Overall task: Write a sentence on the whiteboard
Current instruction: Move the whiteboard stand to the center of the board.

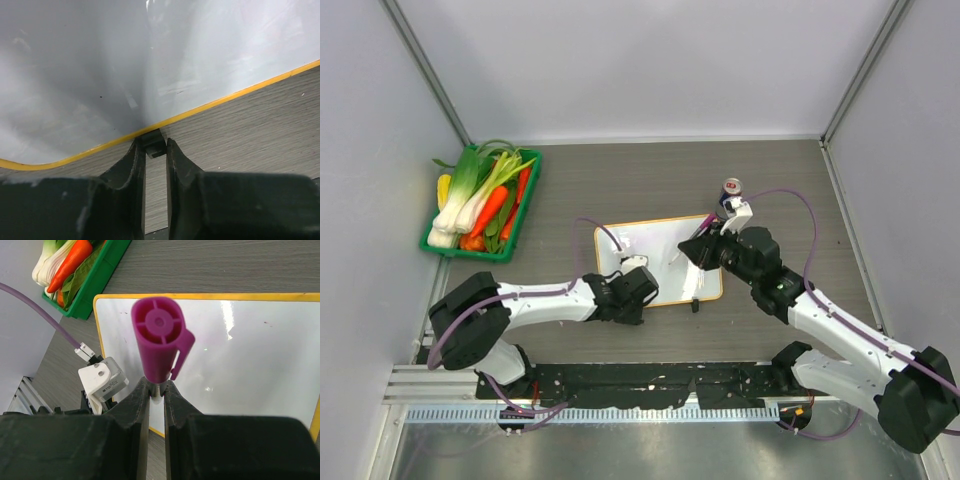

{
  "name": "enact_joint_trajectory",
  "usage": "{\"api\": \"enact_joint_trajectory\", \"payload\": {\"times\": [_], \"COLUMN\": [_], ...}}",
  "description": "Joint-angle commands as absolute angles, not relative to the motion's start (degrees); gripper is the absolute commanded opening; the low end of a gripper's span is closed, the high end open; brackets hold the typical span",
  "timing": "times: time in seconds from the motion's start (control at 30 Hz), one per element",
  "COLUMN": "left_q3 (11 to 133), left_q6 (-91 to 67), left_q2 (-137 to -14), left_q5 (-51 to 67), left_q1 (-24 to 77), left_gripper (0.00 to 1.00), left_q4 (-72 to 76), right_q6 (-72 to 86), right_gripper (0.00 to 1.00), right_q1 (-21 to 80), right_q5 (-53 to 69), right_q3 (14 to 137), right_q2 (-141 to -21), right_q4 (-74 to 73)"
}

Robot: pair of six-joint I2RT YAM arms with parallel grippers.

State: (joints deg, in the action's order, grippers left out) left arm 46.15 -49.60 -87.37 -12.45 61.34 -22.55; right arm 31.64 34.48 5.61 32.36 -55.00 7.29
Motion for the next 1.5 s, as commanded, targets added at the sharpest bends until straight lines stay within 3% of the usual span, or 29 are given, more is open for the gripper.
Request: {"api": "enact_joint_trajectory", "payload": {"times": [0.0,0.1,1.07,1.13,1.27,1.37,1.47], "left_q3": [47.8,47.7,47.5,47.7,47.7,47.3,45.4], "left_q6": [-51.8,-52.2,-71.5,-71.5,-71.7,-71.9,-71.8], "left_q2": [-87.3,-87.1,-86.8,-87.0,-85.9,-83.7,-80.4], "left_q5": [-15.3,-15.7,-15.7,-15.9,-16.7,-18.5,-19.5], "left_q1": [62.3,62.8,73.6,74.0,75.0,76.1,76.6], "left_gripper": [0.10,0.00,0.00,0.09,0.48,0.71,0.84], "left_q4": [-22.9,-23.0,-30.6,-31.1,-31.4,-31.2,-29.6], "right_q6": [31.9,32.2,33.0,33.3,33.2,33.1,33.1], "right_gripper": [0.01,0.01,0.01,0.01,0.01,0.01,0.01], "right_q1": [34.0,33.9,33.5,33.5,33.4,33.4,33.4], "right_q5": [6.6,6.7,8.7,8.9,8.9,8.9,8.6], "right_q3": [33.0,32.7,32.9,32.9,32.8,32.7,32.6], "right_q2": [-53.0,-52.5,-49.7,-49.7,-49.5,-49.3,-49.7], "right_q4": [10.1,10.2,9.3,9.4,9.3,9.3,9.4]}}
